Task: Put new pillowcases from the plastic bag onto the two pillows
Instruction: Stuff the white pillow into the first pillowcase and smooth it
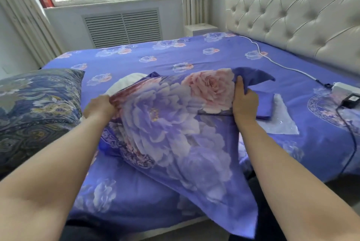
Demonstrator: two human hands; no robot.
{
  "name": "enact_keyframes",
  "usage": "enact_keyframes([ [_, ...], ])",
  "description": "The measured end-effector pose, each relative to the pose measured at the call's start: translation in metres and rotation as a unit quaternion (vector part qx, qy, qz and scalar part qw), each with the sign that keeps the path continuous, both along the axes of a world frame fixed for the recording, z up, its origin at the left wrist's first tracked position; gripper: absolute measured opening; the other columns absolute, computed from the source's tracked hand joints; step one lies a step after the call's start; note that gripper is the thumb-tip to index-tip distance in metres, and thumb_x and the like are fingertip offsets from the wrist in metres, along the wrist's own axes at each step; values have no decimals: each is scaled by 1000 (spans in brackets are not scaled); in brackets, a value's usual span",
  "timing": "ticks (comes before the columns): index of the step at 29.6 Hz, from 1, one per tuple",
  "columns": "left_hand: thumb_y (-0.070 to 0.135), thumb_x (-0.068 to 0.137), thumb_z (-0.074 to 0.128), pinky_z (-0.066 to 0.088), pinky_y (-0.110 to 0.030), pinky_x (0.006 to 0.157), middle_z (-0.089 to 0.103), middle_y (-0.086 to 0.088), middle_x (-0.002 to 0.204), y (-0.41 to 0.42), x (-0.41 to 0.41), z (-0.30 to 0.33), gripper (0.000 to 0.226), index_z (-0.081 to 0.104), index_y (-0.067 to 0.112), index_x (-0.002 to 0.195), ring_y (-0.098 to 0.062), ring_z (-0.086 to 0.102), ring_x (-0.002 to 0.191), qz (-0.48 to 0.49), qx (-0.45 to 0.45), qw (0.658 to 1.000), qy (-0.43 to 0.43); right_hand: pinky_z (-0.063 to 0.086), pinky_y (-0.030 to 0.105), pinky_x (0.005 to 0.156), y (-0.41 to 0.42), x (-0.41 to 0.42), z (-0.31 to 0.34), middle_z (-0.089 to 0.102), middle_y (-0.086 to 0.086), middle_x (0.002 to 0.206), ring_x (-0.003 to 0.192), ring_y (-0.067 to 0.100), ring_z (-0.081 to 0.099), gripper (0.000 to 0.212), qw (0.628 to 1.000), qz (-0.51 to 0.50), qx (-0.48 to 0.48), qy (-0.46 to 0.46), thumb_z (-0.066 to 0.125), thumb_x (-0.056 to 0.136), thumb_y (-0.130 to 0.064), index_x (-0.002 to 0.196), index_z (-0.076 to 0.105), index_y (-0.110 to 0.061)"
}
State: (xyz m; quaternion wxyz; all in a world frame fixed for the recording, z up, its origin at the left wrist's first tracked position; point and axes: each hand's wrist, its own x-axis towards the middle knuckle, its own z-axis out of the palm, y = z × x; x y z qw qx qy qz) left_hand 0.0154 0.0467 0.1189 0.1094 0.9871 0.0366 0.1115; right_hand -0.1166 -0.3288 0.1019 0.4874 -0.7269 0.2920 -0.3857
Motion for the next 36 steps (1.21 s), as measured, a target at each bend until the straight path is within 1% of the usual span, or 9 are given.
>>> enact_keyframes([
  [4, 59, 85, 54, 44, -42, 96, 59, -28, 118, -3, -12, -39, 67, 61, -1, 116, -39, 55, 113, -34, -168, 974, 149, 34, 33, 76, -14, 0, -10, 60, 25, 117, 108, 39, 54, 73, 997, -4, 46, 62, 31, 92, -64, 110, 59, 1],
  [7, 47, 84, 66, 44, -49, 100, 58, -27, 122, 4, -21, -66, 64, 56, -3, 124, -38, 55, 115, 24, -423, 881, 209, 32, 32, 96, -16, -10, -30, 44, 18, 142, 129, 32, 42, 86, 984, 76, 134, 93, 33, 89, -67, 138, 35, 3],
  [11, 31, 96, 51, 56, -35, 47, 71, -12, 66, -6, -37, -85, 29, 59, 4, 105, -22, 68, 56, 78, -627, 733, 251, 31, 23, 94, -1, -28, -55, 43, 13, 143, 127, 24, 45, 92, 979, 99, 158, 86, 70, 77, -50, 139, 25, 1],
  [13, 25, 96, 53, 55, -33, 44, 71, -11, 73, -13, -38, -87, 23, 59, 5, 107, -23, 67, 58, 67, -672, 709, 200, 30, 27, 104, 9, -37, -71, 40, 9, 145, 131, 22, 42, 105, 976, 97, 173, 91, 79, 70, -43, 144, 18, -1],
  [16, 15, 91, 61, 53, -41, 71, 62, -19, 102, -24, -36, -79, 28, 58, -2, 113, -31, 62, 88, 69, -651, 753, 67, 27, 34, 111, 18, -49, -96, 41, 7, 144, 132, 24, 40, 113, 970, 54, 207, 115, 81, 68, -45, 148, 12, -3],
  [22, 16, 90, 55, 30, -31, 57, 45, 5, 64, -58, -54, -12, 25, 40, 19, 70, -19, 44, 69, -67, -463, 871, -151, 39, 29, 86, 14, -43, -94, 53, 12, 113, 102, 21, 51, 49, 982, 20, 182, 42, 71, 82, -33, 113, 47, -3],
  [28, 23, 95, 48, 23, -34, 59, 41, -1, 67, -32, -113, -5, 19, 38, 14, 82, -25, 38, 65, -10, -398, 852, -340, 35, 18, 61, 18, -2, -40, 49, 7, 101, 93, 9, 46, 16, 982, 123, 140, -21, 60, 92, -17, 102, 50, -10],
  [31, 27, 94, 48, 22, -30, 60, 49, -3, 73, -5, -131, -26, 19, 41, 13, 83, -32, 49, 71, 61, -406, 855, -316, 34, 26, 75, 26, 25, -12, 52, 11, 86, 84, 9, 54, 19, 973, 206, 106, 15, 50, 98, -25, 90, 57, -10],
  [36, 37, 95, 47, 37, -36, 76, 63, -24, 105, 27, -150, -88, 33, 52, 5, 101, -41, 57, 102, 119, -384, 912, -81, 29, 22, 99, 43, 26, -56, 44, 28, 138, 131, 33, 40, 60, 936, 274, 83, 204, 27, 101, -43, 136, 44, 2],
])
